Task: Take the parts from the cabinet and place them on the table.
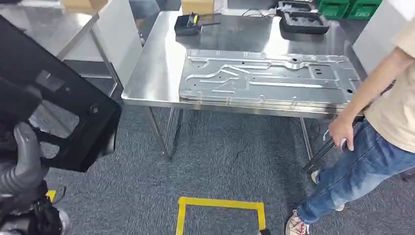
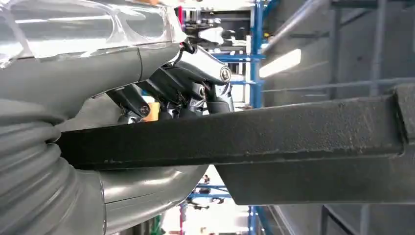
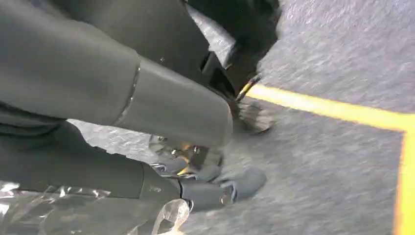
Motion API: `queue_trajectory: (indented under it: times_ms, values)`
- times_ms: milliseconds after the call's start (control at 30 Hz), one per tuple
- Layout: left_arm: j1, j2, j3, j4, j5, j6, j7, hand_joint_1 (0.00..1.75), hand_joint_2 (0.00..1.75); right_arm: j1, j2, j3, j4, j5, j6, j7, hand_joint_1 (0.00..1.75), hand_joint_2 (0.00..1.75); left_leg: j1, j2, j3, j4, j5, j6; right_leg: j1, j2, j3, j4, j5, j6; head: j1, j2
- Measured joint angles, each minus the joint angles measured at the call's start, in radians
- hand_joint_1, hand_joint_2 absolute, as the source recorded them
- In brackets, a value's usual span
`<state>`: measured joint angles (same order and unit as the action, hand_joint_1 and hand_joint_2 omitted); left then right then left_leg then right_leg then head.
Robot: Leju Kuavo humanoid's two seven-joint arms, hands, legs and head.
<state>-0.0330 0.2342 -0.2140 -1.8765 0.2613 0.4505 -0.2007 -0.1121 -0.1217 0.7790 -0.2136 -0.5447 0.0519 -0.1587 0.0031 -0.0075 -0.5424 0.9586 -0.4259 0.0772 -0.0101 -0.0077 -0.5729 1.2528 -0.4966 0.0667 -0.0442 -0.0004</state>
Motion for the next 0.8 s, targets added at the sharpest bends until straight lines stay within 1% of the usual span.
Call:
queue_trajectory:
  times_ms: [33,67,100,133,167,200,233,267,300,333,367,400,433,467,500,533,567,600,633,667,700,733,767,800]
  values:
    - [0.000,0.000,-0.001,-0.001,0.000,0.000,0.000,1.75,1.75,0.000,0.000,0.001,0.000,0.000,0.000,0.003,0.00,0.00,0.000,-0.003,0.020,-0.005,-0.016,0.000,-0.001,0.000,-0.057,0.041,-0.049,0.000,0.000,0.000]
    - [0.000,0.000,-0.002,-0.002,0.000,0.000,0.000,1.75,1.75,0.003,0.000,0.001,0.000,0.000,0.000,0.003,0.00,0.00,0.000,-0.007,0.041,-0.007,-0.031,0.001,-0.001,0.000,-0.100,0.053,-0.107,0.000,0.000,0.000]
    - [0.000,0.000,-0.001,-0.002,0.000,0.000,0.000,1.75,1.75,0.006,0.000,0.002,0.000,0.000,0.000,0.003,0.00,0.00,0.000,-0.014,0.062,-0.008,-0.048,0.000,-0.001,0.000,-0.131,0.043,-0.157,0.001,0.001,0.000]
    - [0.000,0.000,-0.002,-0.002,0.000,-0.001,0.000,1.75,1.75,0.010,0.000,0.003,0.000,0.000,0.000,0.003,0.00,0.00,0.001,-0.018,0.086,-0.008,-0.068,-0.001,-0.001,0.000,-0.153,0.012,-0.191,0.002,0.001,0.000]
    - [0.001,0.000,-0.002,-0.002,0.000,-0.002,0.000,1.75,1.75,0.014,-0.001,0.005,0.001,0.000,0.000,0.003,0.00,0.00,0.001,-0.022,0.114,-0.008,-0.089,-0.003,0.000,0.000,-0.165,-0.045,-0.184,0.000,0.001,0.000]
    - [0.001,0.000,-0.002,-0.002,0.000,-0.002,0.000,1.75,1.75,0.017,-0.002,0.005,0.001,0.000,0.000,0.003,0.00,0.00,0.001,-0.024,0.137,-0.009,-0.109,-0.005,0.003,0.000,-0.169,-0.107,-0.123,-0.007,0.001,0.000]
    - [0.002,0.000,-0.002,-0.002,0.000,-0.003,0.000,1.75,1.75,0.022,-0.002,0.005,0.001,0.000,0.000,0.003,0.00,0.00,0.001,-0.024,0.149,-0.011,-0.133,-0.010,0.007,0.000,-0.168,-0.194,0.031,-0.014,0.002,0.000]
    - [0.004,0.000,-0.002,-0.002,0.001,-0.003,0.000,1.75,1.75,0.026,-0.003,0.006,0.002,0.000,0.000,0.003,0.00,0.00,-0.003,-0.025,0.169,-0.005,-0.155,-0.013,0.009,0.000,-0.173,-0.271,0.186,-0.022,0.001,-0.001]
    - [0.006,0.000,-0.003,-0.003,0.001,-0.003,0.000,1.75,1.75,0.024,-0.003,0.006,0.002,0.000,-0.005,0.004,0.00,0.00,-0.005,-0.031,0.184,-0.020,-0.173,-0.020,0.009,-0.001,-0.161,-0.266,0.198,-0.023,0.001,0.000]
    - [0.002,0.001,-0.003,-0.005,0.002,-0.003,0.001,1.75,1.75,0.022,-0.003,0.006,0.002,0.000,-0.004,0.005,0.00,0.00,-0.006,-0.031,0.210,-0.046,-0.188,-0.025,0.016,0.002,-0.151,-0.263,0.188,-0.025,-0.002,0.000]
    - [0.002,0.002,-0.003,-0.009,0.000,-0.003,0.000,1.75,1.75,0.022,-0.003,0.006,0.003,0.000,-0.006,0.005,0.00,0.00,-0.010,-0.031,0.225,-0.020,-0.157,-0.030,0.009,0.006,-0.138,-0.272,0.176,-0.034,-0.001,0.000]
    - [-0.004,0.002,-0.001,-0.011,0.001,-0.003,0.000,1.75,1.75,0.016,0.000,0.007,0.003,0.000,-0.007,0.004,0.00,0.00,-0.010,-0.030,0.201,0.033,-0.125,-0.031,0.008,0.005,-0.116,-0.271,0.164,-0.037,-0.004,0.000]
    - [-0.004,0.002,-0.001,-0.012,0.000,-0.003,0.001,1.75,1.75,0.019,0.002,0.007,0.003,0.000,-0.007,0.003,0.00,0.00,-0.005,-0.022,0.155,0.124,-0.089,-0.038,0.004,0.007,-0.098,-0.275,0.152,-0.045,-0.003,0.000]
    - [-0.003,0.002,-0.001,-0.012,0.000,-0.003,0.000,1.75,1.75,0.018,0.002,0.007,0.003,0.002,-0.008,0.003,0.00,0.00,-0.005,-0.013,0.098,0.213,-0.068,-0.044,0.005,0.005,-0.078,-0.275,0.134,-0.052,-0.008,0.000]
    - [-0.002,0.002,-0.001,-0.012,0.000,-0.003,0.000,1.75,1.75,0.015,0.002,0.007,0.003,0.002,-0.008,0.002,0.00,0.00,-0.005,-0.011,0.044,0.274,-0.083,-0.048,0.005,0.006,-0.060,-0.276,0.117,-0.056,-0.008,0.000]
    - [-0.001,0.004,-0.001,-0.012,0.000,-0.003,0.002,1.75,1.75,0.013,0.002,0.007,0.003,0.002,-0.009,0.001,0.00,0.00,-0.003,-0.011,-0.006,0.310,-0.138,-0.051,0.005,0.008,-0.038,-0.278,0.097,-0.059,-0.011,0.000]
    - [-0.001,0.004,-0.001,-0.012,0.000,-0.004,0.003,1.75,1.75,0.012,0.002,0.007,0.003,0.003,-0.011,0.000,0.00,0.00,-0.001,-0.010,-0.046,0.320,-0.209,-0.054,0.005,0.010,-0.014,-0.279,0.076,-0.059,-0.011,0.000]
    - [-0.001,0.004,-0.001,-0.012,-0.001,-0.004,0.003,1.75,1.75,0.012,0.002,0.007,0.003,0.003,-0.011,0.000,0.00,0.00,0.000,-0.010,-0.079,0.312,-0.275,-0.056,0.004,0.014,0.013,-0.279,0.054,-0.059,-0.011,0.000]
    - [-0.001,0.004,-0.001,-0.012,-0.002,-0.004,0.003,1.75,1.75,0.014,0.002,0.007,0.003,0.003,-0.011,0.000,0.00,0.00,0.000,-0.009,-0.103,0.291,-0.317,-0.055,0.004,0.015,0.041,-0.279,0.033,-0.058,-0.011,0.000]
    - [0.000,0.005,-0.001,-0.012,-0.003,-0.003,0.004,1.75,1.75,0.015,0.002,0.007,0.003,0.003,-0.011,-0.002,0.00,0.00,0.000,-0.009,-0.124,0.250,-0.320,-0.053,0.005,0.017,0.071,-0.279,0.010,-0.056,-0.011,0.000]
    - [0.002,0.005,-0.001,-0.012,-0.003,-0.004,0.004,1.75,1.75,0.017,0.002,0.007,0.003,0.003,-0.011,-0.004,0.00,0.00,0.000,-0.009,-0.140,0.196,-0.272,-0.048,0.006,0.018,0.099,-0.279,-0.011,-0.053,-0.011,0.000]
    - [0.005,0.005,-0.001,-0.012,-0.003,-0.004,0.004,1.75,1.75,0.018,0.003,0.008,0.003,0.004,-0.011,-0.006,0.00,0.00,-0.001,-0.009,-0.154,0.126,-0.148,-0.041,0.006,0.017,0.128,-0.279,-0.035,-0.052,-0.012,0.000]
    - [0.014,0.007,-0.002,-0.010,-0.003,-0.006,0.004,1.75,1.75,0.025,0.006,0.008,0.004,0.005,-0.011,-0.010,0.00,0.00,-0.006,-0.007,-0.168,0.073,0.053,-0.033,0.008,0.019,0.150,-0.274,-0.055,-0.047,-0.012,-0.001]
    - [0.014,0.009,-0.002,-0.010,-0.002,-0.010,0.005,1.75,1.75,0.021,0.008,0.008,0.004,0.008,-0.011,-0.009,0.00,0.00,-0.013,-0.009,-0.162,0.060,0.093,-0.025,0.008,0.028,0.163,-0.271,-0.077,-0.037,-0.012,0.000]
